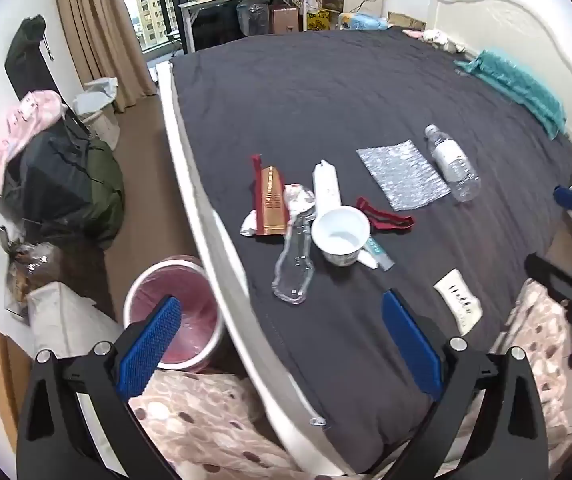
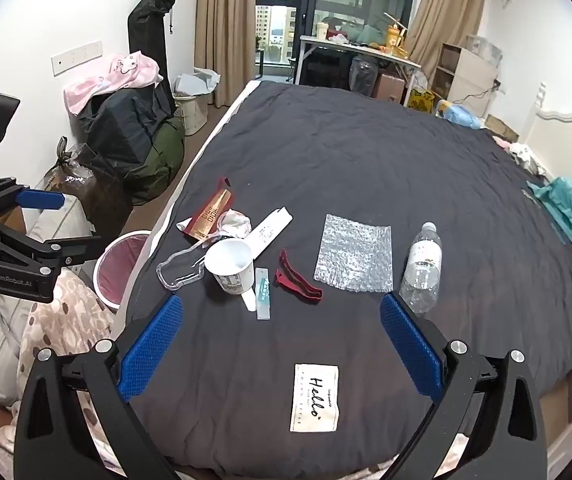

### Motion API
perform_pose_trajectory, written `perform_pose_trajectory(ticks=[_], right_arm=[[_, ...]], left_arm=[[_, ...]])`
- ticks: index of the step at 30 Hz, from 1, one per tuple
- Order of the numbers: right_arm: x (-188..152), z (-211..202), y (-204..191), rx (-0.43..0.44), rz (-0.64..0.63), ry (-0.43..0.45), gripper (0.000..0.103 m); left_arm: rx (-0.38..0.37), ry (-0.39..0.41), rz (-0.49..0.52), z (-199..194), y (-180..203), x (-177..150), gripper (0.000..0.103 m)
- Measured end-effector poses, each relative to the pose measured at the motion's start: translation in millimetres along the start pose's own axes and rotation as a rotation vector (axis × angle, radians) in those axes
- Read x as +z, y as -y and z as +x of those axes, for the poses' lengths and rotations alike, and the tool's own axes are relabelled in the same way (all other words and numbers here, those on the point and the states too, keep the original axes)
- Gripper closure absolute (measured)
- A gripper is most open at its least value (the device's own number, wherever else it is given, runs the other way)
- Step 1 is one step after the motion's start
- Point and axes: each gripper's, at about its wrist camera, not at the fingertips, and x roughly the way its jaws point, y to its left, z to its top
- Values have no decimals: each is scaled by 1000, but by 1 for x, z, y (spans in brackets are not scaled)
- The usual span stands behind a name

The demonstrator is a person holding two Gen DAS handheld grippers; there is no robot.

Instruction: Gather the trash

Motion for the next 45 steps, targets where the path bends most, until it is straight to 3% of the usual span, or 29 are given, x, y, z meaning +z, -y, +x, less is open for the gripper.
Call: perform_pose_trajectory(ticks=[2,6,30,45], right_arm=[[0,0,0,0,2,-2,7],[0,0,1,-4,3,3,7],[-5,-5,1,12,18,-3,7],[-7,-5,1,15,23,-4,7]], left_arm=[[17,-24,19,8,5,6,5],[-56,2,-5,-1,-4,-1,5],[5,27,-4,-6,-1,-6,5],[34,3,5,-1,0,-7,5]])
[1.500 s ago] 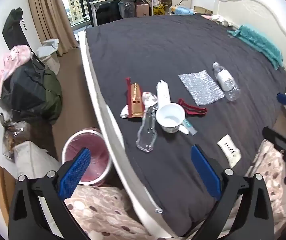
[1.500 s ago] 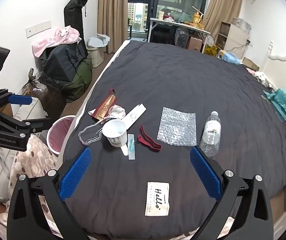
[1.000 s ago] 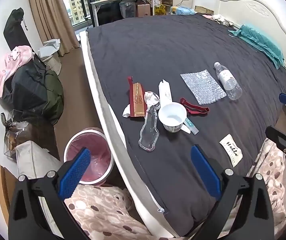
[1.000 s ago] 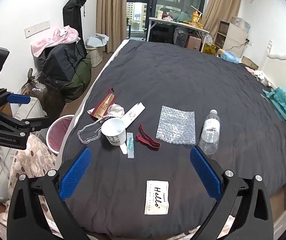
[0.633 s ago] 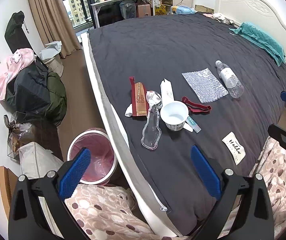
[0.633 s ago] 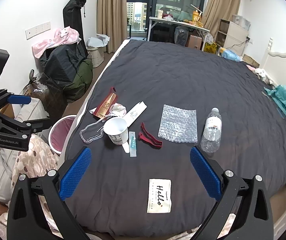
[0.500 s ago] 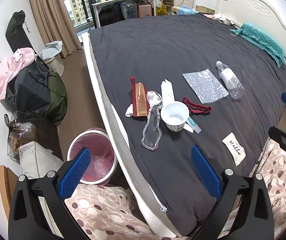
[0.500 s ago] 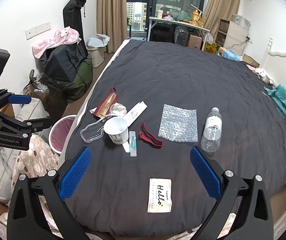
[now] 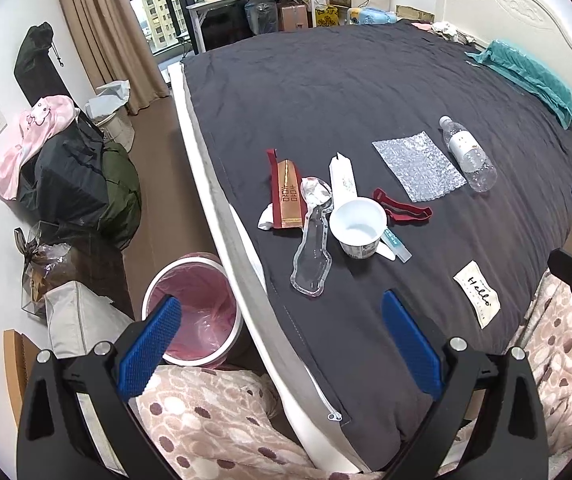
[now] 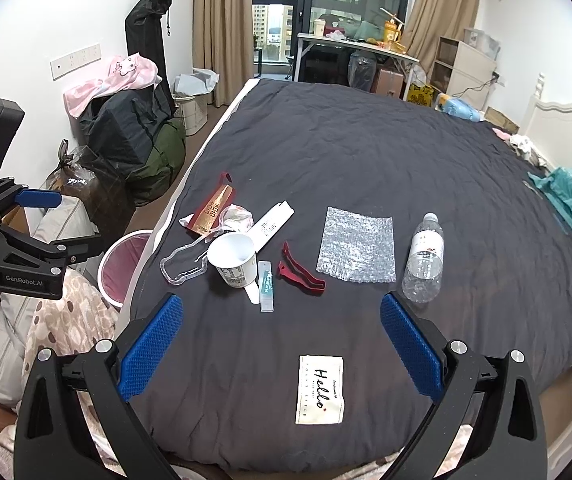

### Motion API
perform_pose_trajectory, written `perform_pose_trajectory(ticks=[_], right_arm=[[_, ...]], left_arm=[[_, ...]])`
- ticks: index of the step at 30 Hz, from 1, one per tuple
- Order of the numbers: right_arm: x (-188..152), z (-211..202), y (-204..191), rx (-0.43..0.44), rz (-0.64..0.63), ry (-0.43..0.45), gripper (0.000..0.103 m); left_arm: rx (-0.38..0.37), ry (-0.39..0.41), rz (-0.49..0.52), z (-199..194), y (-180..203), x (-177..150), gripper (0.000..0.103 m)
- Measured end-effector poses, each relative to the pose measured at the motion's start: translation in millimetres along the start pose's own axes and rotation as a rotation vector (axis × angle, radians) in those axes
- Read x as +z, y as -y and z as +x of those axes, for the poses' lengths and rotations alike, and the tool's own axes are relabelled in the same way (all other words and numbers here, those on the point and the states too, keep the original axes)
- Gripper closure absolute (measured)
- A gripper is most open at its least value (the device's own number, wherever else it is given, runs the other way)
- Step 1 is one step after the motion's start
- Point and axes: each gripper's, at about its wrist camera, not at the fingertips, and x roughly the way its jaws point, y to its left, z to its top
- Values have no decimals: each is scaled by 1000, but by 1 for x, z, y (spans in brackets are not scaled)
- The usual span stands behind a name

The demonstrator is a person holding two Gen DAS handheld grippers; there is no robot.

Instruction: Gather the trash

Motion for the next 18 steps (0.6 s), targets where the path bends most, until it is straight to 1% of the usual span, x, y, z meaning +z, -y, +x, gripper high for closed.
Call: perform_pose_trajectory(ticks=[13,16,18], right_arm=[[-3,1,0,2,0,-1,7],[-4,1,0,4,2,-1,7],[-5,1,0,5,1,-2,7]], left_arm=[[3,-8,-2,4,4,-4,5],[20,-12,8,5,5,-5,5],[17,-15,10,5,6,-6,5]])
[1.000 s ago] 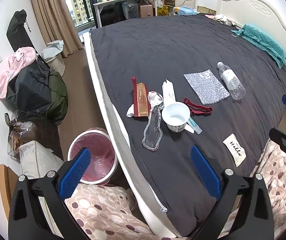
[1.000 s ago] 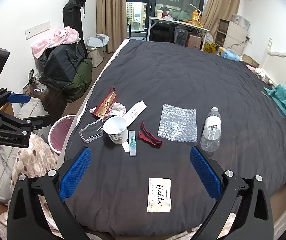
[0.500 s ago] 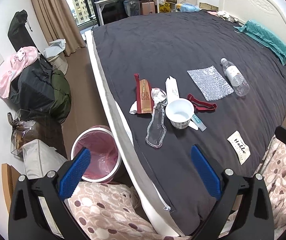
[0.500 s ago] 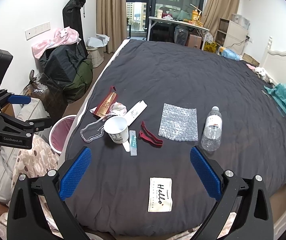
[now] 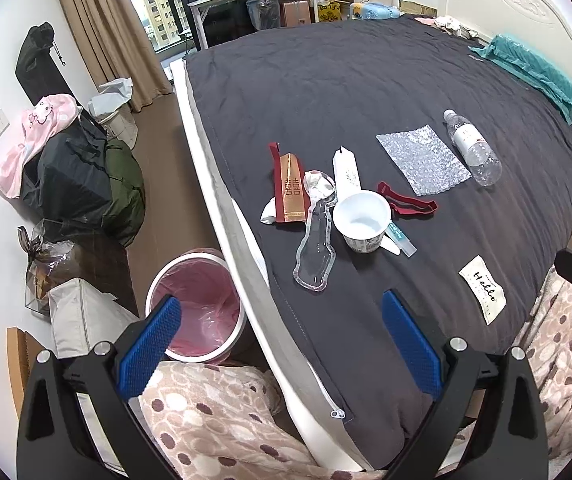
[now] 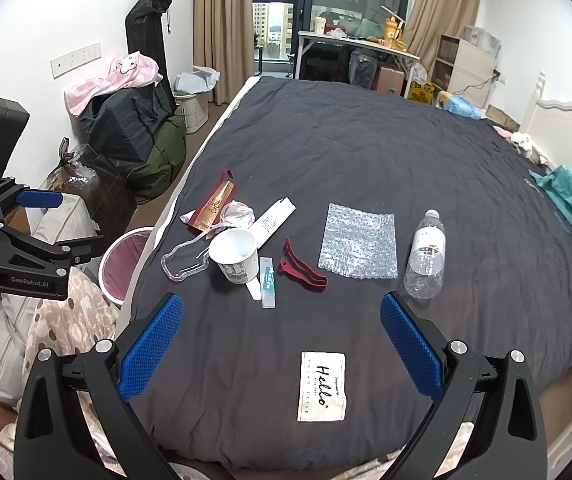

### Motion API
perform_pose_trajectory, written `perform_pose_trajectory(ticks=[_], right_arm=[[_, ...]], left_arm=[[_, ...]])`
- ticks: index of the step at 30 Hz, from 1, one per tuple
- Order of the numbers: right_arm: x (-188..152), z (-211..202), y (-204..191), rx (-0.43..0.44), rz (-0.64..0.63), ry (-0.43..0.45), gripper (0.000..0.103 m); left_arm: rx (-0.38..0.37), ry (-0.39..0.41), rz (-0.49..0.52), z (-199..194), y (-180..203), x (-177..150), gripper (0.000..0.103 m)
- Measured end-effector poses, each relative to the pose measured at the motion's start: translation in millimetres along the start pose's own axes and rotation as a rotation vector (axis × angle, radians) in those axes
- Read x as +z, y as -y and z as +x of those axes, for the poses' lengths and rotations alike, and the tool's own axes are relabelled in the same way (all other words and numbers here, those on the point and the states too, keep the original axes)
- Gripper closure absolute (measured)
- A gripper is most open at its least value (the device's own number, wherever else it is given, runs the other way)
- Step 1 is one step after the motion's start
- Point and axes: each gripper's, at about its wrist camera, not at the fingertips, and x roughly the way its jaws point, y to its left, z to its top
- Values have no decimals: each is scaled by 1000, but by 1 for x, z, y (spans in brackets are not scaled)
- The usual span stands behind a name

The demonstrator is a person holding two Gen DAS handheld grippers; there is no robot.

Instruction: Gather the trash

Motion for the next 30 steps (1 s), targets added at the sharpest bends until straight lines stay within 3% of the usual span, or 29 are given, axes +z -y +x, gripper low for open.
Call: perform_pose_trajectory(ticks=[11,19,24,30], right_arm=[[-6,3,0,6,1,-14,7],[-4,5,1,-7,0,-25,7],[-4,5,1,-11,1,-29,7],[-5,9,4,-22,10,-46,7]], left_arm=[[-10,-2,-4,0,1,-1,5],[-71,-13,-26,8,0,-3,5],[-27,-12,-46,14,-1,-2,5],[-147,37,-118,16,-4,-10,5]])
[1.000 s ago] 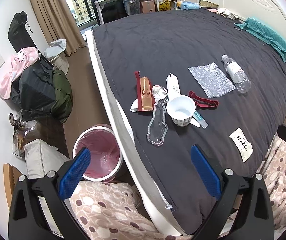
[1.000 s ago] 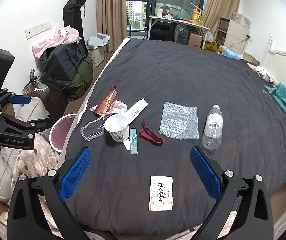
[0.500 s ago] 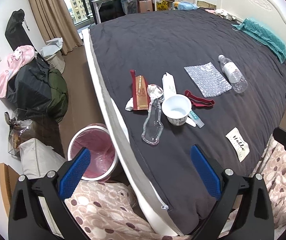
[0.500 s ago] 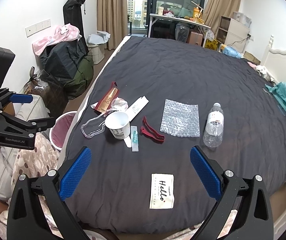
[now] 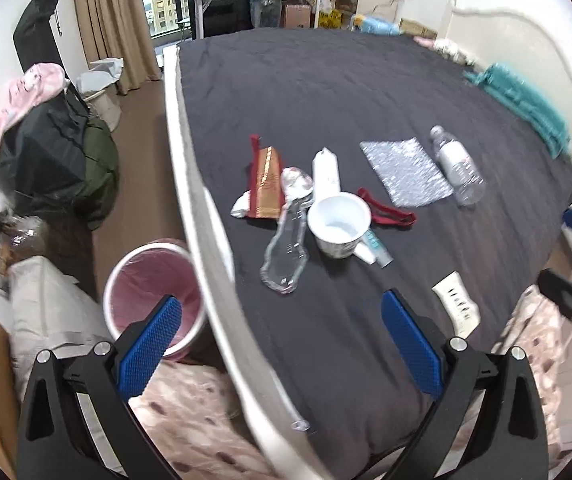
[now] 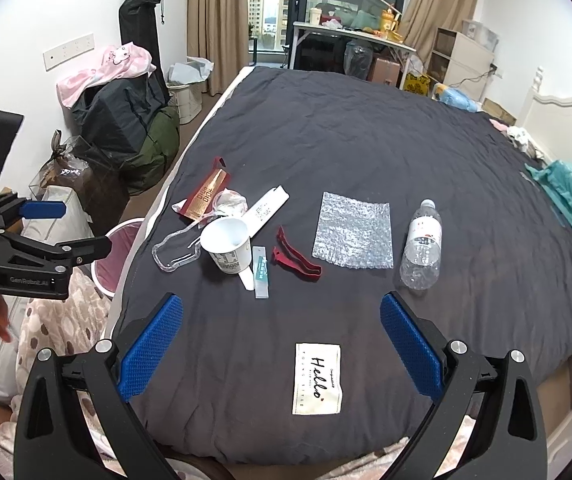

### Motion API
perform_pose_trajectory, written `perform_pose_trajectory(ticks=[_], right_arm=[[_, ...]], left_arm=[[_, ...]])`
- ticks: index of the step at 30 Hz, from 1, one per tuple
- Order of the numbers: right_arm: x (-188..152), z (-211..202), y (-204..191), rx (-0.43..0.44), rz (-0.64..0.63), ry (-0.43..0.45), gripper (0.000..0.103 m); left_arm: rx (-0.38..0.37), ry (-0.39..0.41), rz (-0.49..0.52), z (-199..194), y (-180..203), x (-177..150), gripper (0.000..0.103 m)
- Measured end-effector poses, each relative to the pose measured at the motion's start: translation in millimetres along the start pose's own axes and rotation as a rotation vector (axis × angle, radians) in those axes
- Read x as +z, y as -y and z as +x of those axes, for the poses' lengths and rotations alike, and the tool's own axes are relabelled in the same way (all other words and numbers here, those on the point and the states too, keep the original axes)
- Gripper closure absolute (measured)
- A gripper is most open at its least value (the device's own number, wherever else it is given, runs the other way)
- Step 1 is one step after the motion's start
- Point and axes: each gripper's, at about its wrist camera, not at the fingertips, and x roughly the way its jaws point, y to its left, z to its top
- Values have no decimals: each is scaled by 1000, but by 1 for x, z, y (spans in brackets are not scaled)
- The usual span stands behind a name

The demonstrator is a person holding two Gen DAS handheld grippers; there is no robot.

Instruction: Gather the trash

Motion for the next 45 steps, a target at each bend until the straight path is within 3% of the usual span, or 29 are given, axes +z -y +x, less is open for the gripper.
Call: perform_pose_trajectory(ticks=[2,6,8,10,15,17,19,23,25,27,30,35,39,45], right_arm=[[0,2,1,2,6,-6,7],[-1,8,4,20,15,-1,7],[0,15,7,66,13,-6,7],[1,25,11,97,20,-14,7],[11,56,23,240,79,-61,7],[17,72,21,255,77,-84,7],[23,91,18,261,73,-109,7],[37,123,12,274,81,-147,7],[44,140,9,305,94,-165,8],[48,158,6,321,99,-189,19],[52,178,2,324,100,-216,25],[54,211,-2,349,112,-280,42],[53,230,-4,363,107,-323,54],[52,248,-11,410,109,-360,76]], left_arm=[[-13,26,0,1,1,-1,5],[40,3,48,12,4,0,5],[7,-42,54,21,1,2,5],[-22,-31,65,25,-4,2,5],[-13,-73,115,52,-15,2,5],[-36,-88,128,61,-20,0,5],[-55,-92,125,70,-25,0,5],[-73,-98,22,92,-43,6,5],[-94,-101,6,97,-47,8,5],[-108,-107,20,104,-45,12,5],[-138,-92,51,111,-40,20,7],[-284,-90,63,124,-36,32,24],[-309,-172,92,152,-33,31,58],[-370,-209,54,171,-41,28,74]])
